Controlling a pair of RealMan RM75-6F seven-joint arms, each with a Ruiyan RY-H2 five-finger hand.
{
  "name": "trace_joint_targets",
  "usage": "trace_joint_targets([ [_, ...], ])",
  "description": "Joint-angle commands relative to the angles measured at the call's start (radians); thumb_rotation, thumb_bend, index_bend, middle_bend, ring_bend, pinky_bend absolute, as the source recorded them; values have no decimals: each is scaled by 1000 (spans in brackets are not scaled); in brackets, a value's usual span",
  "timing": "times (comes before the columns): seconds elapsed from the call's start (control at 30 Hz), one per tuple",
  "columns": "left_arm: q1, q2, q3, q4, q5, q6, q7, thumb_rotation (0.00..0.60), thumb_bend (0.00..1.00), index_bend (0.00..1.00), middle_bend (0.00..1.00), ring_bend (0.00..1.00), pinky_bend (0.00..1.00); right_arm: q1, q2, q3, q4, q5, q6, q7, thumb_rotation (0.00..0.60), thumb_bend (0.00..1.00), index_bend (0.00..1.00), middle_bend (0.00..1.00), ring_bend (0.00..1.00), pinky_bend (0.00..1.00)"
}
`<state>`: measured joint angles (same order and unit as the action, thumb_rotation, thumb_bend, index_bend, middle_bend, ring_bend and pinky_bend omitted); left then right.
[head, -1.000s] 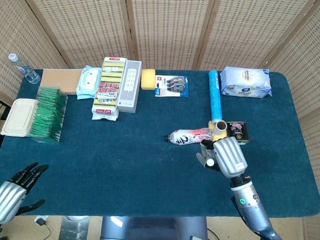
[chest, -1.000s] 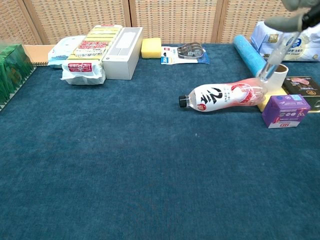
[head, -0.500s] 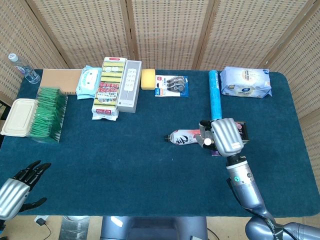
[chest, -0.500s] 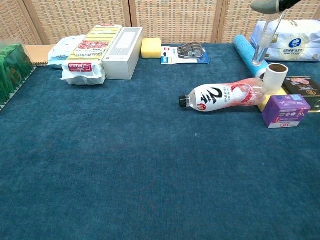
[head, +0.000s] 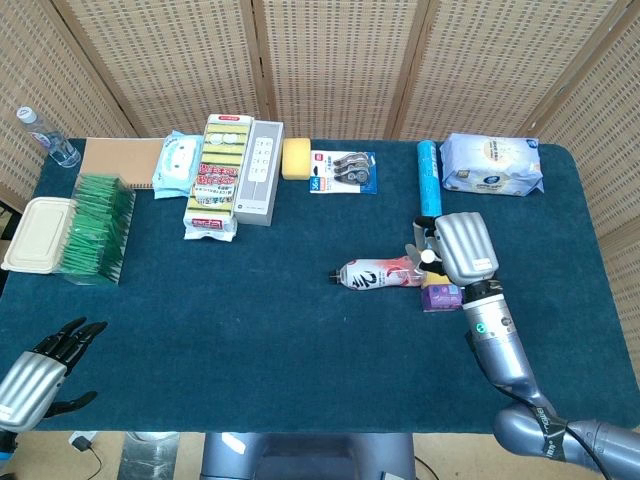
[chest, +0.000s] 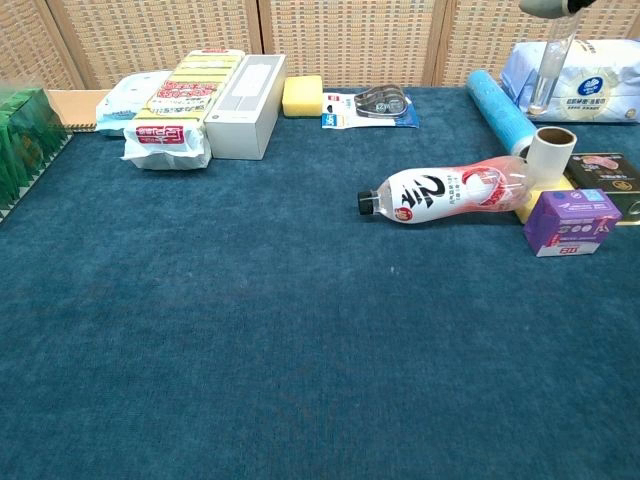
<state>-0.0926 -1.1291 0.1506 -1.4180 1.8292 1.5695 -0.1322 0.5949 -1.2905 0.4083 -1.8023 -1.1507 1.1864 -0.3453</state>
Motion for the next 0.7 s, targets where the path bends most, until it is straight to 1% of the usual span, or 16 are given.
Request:
trace_joint_targets([
  [0.03, -5, 2, -6, -8, -17, -14, 0, 600, 114, 0, 170, 105, 298, 6, 8, -5, 27, 16, -22, 37, 600, 428, 786, 994, 1000, 1000],
  [0.37, -7, 3, -6, -12, -22, -19, 6, 600, 114, 0, 170, 104, 298, 14, 12, -33, 69, 22, -30, 78, 600, 428, 786, 994, 1000, 1000],
  [0.7, -6, 1, -8, -12, -26, -18, 9, 600, 114, 0, 170, 105, 298, 37, 5, -35, 124, 61, -48, 89, 600, 429, 786, 994, 1000, 1000],
])
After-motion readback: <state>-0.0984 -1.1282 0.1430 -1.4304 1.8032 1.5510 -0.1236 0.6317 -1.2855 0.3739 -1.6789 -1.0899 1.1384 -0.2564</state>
